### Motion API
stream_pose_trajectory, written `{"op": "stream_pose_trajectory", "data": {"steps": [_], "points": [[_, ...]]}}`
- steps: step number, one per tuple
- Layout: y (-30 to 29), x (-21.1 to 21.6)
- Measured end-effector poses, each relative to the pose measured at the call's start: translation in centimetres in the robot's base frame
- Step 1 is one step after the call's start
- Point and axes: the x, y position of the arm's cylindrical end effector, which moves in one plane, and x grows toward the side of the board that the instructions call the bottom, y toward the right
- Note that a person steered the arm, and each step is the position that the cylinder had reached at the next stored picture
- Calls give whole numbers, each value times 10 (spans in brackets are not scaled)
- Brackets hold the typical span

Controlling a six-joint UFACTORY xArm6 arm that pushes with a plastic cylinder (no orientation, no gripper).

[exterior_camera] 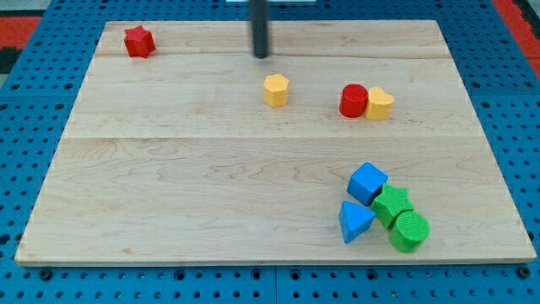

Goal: Separate the red circle and yellow heart

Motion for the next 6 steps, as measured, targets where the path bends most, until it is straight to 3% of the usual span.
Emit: {"op": "stream_pose_trajectory", "data": {"steps": [2, 6], "points": [[88, 53], [101, 163]]}}
